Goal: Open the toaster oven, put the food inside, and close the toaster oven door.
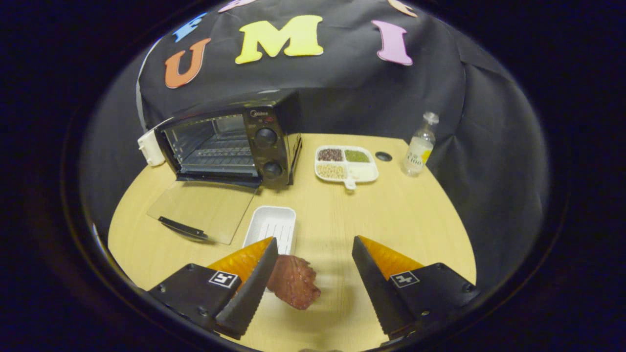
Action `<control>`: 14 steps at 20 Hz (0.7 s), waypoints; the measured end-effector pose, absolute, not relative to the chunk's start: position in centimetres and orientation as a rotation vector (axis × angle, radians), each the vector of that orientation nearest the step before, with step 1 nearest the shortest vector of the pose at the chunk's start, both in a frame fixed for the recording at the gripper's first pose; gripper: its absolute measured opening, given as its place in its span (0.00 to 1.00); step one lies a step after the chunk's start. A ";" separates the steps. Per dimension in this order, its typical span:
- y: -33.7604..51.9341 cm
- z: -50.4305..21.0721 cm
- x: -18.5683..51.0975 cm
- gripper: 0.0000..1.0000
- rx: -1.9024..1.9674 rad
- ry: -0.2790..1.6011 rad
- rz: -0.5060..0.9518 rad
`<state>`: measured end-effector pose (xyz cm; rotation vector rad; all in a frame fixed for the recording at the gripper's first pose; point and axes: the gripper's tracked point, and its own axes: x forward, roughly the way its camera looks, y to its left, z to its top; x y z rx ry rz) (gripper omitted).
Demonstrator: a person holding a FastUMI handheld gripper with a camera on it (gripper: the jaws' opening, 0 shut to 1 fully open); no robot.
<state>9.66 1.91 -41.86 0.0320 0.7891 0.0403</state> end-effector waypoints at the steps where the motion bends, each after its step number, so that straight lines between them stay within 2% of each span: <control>1: 2.3 -42.3 9.4 0.97 0.078 0.807 0.083; 3: 3.6 -44.0 8.6 0.93 0.190 0.892 0.172; 6: 5.2 -45.2 7.5 0.79 0.387 1.000 0.260; 12: 5.5 -44.5 7.1 0.21 0.579 1.028 0.314; 14: 5.6 -44.0 7.0 0.16 0.605 1.028 0.329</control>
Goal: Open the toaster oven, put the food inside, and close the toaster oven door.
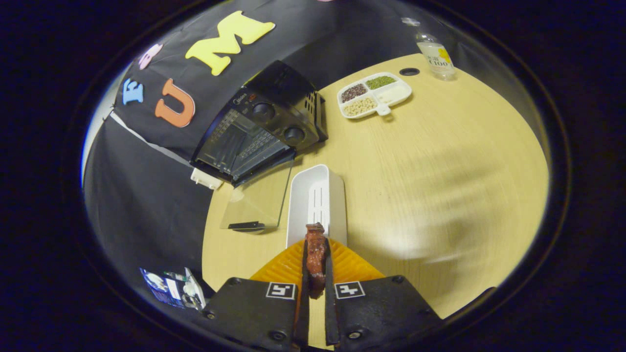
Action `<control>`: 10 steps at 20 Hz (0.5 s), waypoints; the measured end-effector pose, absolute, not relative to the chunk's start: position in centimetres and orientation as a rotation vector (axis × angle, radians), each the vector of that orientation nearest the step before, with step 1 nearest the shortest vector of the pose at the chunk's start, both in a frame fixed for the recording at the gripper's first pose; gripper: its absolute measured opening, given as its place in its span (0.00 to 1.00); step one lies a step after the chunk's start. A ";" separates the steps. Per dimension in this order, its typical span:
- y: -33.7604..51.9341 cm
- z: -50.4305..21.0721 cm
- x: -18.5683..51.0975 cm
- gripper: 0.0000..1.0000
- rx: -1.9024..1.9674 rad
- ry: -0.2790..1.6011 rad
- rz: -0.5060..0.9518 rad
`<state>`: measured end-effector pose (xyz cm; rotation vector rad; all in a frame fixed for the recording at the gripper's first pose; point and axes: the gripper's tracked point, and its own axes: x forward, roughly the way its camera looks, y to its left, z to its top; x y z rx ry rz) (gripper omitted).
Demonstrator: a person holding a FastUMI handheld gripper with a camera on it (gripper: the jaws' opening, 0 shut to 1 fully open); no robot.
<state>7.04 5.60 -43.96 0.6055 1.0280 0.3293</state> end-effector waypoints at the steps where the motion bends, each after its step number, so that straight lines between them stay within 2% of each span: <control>1: 5.6 -43.4 7.1 0.16 0.625 1.020 0.326; 10: 13.5 -36.9 12.6 0.15 0.802 0.826 0.342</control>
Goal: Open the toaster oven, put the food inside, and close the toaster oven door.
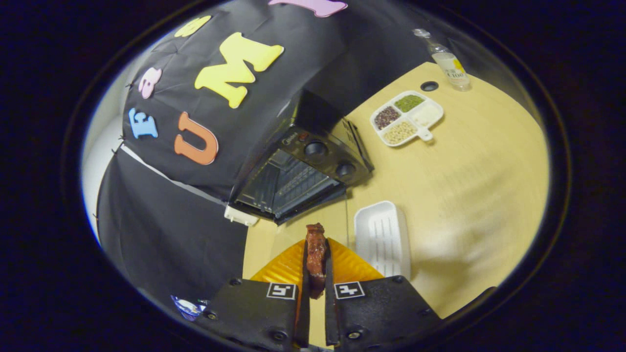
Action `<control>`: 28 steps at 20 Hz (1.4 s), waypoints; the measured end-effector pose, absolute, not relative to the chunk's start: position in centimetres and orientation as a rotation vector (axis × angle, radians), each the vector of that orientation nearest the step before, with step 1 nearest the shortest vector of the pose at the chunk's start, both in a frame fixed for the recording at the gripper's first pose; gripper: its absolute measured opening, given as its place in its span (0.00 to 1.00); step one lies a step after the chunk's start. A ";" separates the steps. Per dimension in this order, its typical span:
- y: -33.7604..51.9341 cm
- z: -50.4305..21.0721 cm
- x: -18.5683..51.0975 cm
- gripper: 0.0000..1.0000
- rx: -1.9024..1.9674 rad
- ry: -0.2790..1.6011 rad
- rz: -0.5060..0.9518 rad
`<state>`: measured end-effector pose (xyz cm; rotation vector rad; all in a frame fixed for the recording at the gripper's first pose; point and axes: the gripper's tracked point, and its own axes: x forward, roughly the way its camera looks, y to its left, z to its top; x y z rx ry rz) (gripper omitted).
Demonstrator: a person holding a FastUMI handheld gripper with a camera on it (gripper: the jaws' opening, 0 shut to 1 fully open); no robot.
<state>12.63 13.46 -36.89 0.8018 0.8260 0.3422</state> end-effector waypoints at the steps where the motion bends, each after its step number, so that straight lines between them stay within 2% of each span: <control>1: 14.9 -36.6 13.5 0.15 0.816 0.804 0.347; 8: 23.2 -36.7 20.6 0.16 0.887 0.636 0.281; 17: 28.1 -40.0 29.1 0.15 1.058 0.440 0.067; 21: 28.5 -41.9 31.2 0.15 1.055 0.410 -0.028; 26: 28.8 -42.7 32.5 0.15 1.006 0.396 -0.059; 28: 28.7 -42.9 32.4 0.18 0.932 0.408 -0.077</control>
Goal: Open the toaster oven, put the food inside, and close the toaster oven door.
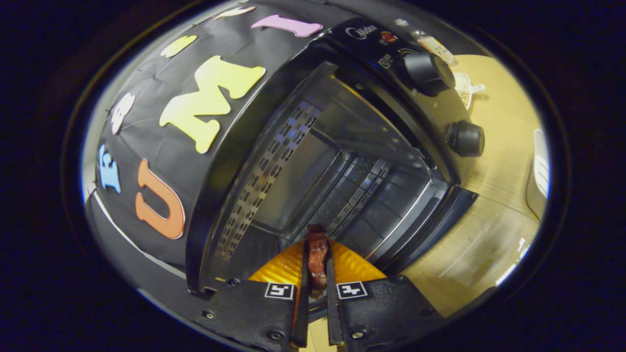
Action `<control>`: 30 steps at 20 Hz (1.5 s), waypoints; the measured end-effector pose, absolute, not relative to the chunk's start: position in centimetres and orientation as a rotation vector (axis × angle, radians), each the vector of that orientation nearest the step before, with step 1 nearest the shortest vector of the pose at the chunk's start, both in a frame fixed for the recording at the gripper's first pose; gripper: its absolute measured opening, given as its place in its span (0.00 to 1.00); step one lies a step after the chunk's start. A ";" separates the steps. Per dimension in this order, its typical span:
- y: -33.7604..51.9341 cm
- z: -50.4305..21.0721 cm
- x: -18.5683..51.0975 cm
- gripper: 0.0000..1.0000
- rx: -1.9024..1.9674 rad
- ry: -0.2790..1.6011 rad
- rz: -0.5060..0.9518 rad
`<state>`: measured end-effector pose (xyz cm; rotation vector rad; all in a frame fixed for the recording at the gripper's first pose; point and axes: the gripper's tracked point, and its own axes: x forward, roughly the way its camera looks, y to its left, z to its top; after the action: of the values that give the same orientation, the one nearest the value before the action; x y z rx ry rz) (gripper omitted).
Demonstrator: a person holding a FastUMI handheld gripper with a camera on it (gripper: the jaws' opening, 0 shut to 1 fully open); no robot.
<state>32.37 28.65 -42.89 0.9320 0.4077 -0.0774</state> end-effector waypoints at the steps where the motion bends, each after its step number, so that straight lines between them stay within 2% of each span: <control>1: 28.6 -42.8 32.5 0.20 0.890 0.410 -0.081; 6: 27.6 -42.9 32.4 0.33 0.626 0.428 -0.107; 9: 25.9 -42.4 32.8 0.58 0.513 0.425 -0.139; 10: 25.4 -42.2 32.7 0.77 0.482 0.416 -0.143; 12: 24.9 -41.7 32.2 0.97 0.429 0.416 -0.142; 25: 21.8 -38.2 20.6 0.97 0.140 0.509 -0.061; 30: 22.0 -39.8 13.9 0.98 0.064 0.611 -0.017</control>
<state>13.95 22.00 -39.78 0.0637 0.6114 -0.0167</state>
